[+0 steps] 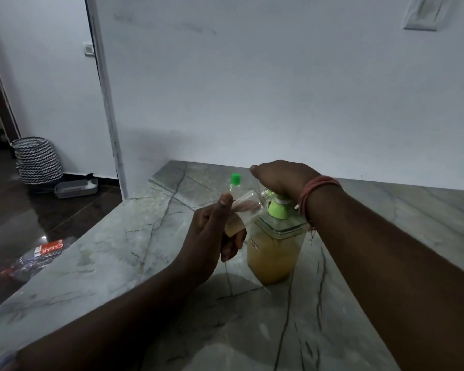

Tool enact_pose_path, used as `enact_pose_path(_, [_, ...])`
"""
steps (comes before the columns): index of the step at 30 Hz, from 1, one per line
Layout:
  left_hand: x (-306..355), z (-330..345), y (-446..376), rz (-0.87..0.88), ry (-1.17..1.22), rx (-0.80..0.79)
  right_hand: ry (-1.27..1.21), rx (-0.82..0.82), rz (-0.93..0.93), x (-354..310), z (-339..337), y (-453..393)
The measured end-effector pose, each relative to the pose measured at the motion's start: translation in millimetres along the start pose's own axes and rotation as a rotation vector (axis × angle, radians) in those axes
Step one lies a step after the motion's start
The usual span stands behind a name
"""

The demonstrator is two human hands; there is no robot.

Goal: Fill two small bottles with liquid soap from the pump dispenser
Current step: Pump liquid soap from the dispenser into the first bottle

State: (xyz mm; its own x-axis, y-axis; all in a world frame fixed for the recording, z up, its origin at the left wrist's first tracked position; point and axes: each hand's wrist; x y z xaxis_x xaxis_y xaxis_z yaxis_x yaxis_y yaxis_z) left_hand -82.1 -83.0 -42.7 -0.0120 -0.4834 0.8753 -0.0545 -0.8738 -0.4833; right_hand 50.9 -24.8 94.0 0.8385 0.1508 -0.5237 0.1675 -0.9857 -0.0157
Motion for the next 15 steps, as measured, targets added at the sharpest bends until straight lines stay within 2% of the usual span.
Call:
enact_pose_path(5, [1.3, 2.1, 0.9, -0.013, 0.026, 0.005, 0.152, -0.006, -0.024, -5.0, 3.3, -5.9])
enact_pose_path(11, [-5.3, -0.4, -1.6, 0.010, 0.043, -0.010, -0.005, 0.038, 0.006, 2.5, 3.3, -5.6])
enact_pose_path(15, [-3.8, 0.1, -2.4, -0.010, 0.051, -0.039, 0.061, 0.004, -0.021, -1.3, 0.6, -0.4])
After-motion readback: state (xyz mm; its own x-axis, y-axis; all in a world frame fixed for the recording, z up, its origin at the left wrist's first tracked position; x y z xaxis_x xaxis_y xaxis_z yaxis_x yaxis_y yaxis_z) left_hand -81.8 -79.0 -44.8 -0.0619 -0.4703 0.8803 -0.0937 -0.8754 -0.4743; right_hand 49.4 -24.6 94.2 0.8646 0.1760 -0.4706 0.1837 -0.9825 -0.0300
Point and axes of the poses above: each hand's wrist, its own y-axis away from the middle knuckle, its own z-axis out of the palm, x = y × z, and after that the axes turned 12 degrees about -y, right-handed
